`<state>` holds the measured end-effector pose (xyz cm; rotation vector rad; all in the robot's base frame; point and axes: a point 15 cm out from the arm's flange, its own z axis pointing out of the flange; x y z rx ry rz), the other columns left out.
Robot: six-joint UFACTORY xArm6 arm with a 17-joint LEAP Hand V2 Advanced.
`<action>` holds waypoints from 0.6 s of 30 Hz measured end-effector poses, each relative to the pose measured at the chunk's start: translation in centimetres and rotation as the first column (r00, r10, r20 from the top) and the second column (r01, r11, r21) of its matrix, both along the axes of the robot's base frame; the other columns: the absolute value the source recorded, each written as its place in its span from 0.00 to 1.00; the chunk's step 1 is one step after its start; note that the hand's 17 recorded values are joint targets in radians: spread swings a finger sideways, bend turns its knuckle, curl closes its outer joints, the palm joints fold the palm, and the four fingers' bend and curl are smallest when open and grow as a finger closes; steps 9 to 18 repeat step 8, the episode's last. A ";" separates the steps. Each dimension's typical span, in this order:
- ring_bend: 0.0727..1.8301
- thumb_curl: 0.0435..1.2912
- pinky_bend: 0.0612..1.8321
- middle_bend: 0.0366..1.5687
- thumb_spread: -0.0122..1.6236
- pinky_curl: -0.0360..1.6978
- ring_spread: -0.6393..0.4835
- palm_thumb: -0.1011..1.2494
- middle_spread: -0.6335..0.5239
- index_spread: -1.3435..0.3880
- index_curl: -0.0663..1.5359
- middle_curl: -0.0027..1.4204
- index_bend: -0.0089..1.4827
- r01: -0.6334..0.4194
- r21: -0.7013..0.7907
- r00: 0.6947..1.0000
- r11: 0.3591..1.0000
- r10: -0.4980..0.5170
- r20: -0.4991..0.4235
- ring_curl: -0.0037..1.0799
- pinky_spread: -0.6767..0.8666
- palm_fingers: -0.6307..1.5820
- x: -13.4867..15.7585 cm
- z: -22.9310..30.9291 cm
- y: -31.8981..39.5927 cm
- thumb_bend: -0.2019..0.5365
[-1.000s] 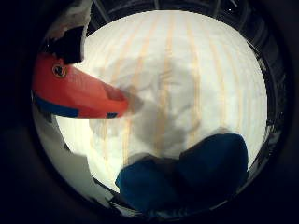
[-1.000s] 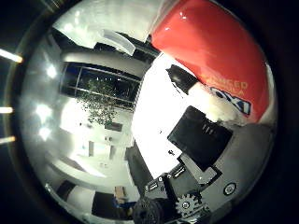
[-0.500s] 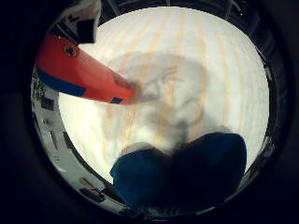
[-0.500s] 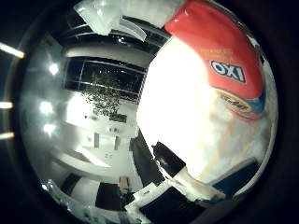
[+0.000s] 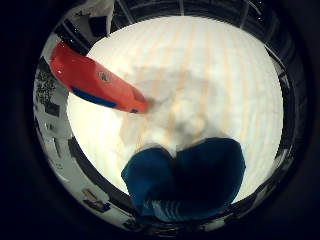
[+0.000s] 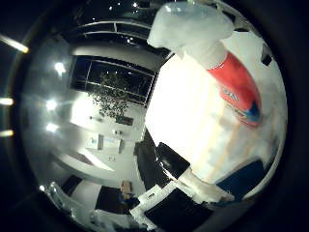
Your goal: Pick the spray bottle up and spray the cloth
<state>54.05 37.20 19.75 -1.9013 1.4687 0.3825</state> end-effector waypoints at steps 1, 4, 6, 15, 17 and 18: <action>0.52 0.22 0.39 0.24 0.63 0.53 0.46 0.47 0.62 0.67 0.24 0.28 0.11 0.003 0.000 1.000 1.000 -0.003 -0.001 0.47 0.39 0.33 -0.3 0.2 -0.4 0.24; 0.52 0.21 0.39 0.24 0.63 0.54 0.45 0.47 0.62 0.67 0.24 0.28 0.12 0.009 -0.004 1.000 1.000 -0.009 -0.005 0.48 0.38 0.33 -1.4 0.6 -1.5 0.24; 0.53 0.21 0.39 0.24 0.63 0.55 0.45 0.47 0.62 0.67 0.24 0.28 0.12 0.012 -0.006 1.000 1.000 -0.012 -0.003 0.49 0.37 0.33 -2.1 1.1 -2.4 0.24; 0.53 0.21 0.39 0.25 0.63 0.56 0.45 0.47 0.61 0.67 0.24 0.28 0.12 0.011 -0.006 1.000 1.000 -0.011 0.003 0.49 0.36 0.33 -2.8 1.7 -3.0 0.24; 0.53 0.21 0.39 0.25 0.63 0.56 0.45 0.47 0.61 0.67 0.24 0.28 0.12 0.011 -0.006 1.000 1.000 -0.011 0.003 0.49 0.36 0.33 -2.8 1.7 -3.0 0.24; 0.53 0.21 0.39 0.25 0.63 0.56 0.45 0.47 0.61 0.67 0.24 0.28 0.12 0.011 -0.006 1.000 1.000 -0.011 0.003 0.49 0.36 0.33 -2.8 1.7 -3.0 0.24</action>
